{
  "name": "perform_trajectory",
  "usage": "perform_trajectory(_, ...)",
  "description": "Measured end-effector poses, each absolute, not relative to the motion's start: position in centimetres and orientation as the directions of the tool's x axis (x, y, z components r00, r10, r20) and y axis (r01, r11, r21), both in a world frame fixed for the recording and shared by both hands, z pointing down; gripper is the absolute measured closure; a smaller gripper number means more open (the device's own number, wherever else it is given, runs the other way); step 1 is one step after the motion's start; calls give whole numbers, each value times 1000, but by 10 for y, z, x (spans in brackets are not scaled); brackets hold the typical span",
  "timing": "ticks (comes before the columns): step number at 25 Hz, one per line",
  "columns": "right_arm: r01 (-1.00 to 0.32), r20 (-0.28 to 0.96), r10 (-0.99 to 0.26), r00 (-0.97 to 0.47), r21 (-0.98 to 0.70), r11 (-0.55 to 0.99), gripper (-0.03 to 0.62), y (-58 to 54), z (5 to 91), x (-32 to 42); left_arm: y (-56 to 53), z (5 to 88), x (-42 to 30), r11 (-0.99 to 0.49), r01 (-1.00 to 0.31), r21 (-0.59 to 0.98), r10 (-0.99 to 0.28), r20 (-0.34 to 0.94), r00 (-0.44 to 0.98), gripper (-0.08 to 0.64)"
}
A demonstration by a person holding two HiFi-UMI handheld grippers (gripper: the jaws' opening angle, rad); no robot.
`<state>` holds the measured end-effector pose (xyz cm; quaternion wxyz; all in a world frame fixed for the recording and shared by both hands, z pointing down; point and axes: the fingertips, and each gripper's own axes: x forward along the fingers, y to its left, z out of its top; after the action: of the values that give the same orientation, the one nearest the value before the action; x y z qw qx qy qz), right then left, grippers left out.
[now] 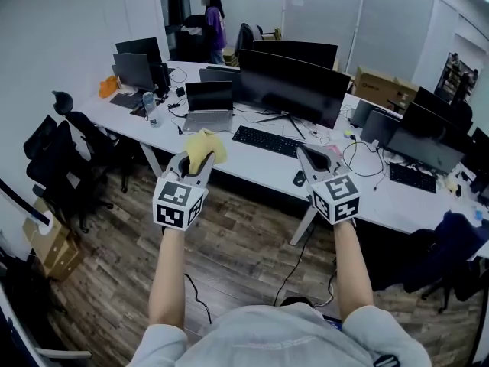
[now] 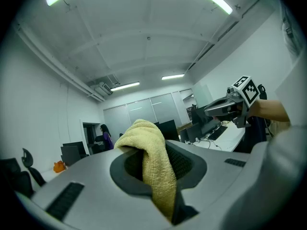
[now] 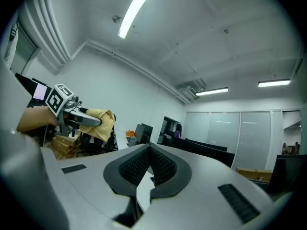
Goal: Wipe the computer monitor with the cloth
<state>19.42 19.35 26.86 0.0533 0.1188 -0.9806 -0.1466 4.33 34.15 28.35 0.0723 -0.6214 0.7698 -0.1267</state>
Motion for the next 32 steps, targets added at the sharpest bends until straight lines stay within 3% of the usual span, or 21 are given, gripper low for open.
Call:
perform_trajectory(15,-190,96,-227,-969,294,937,566,170,281,127,317,295,-25,185,-940,-287,-974,70,-214,480)
perform_trajectory(32,-134,97,-159,-983,226,965,566,-81,275,16,109,297,-131,307,-910,-277,-928,123,-351,480)
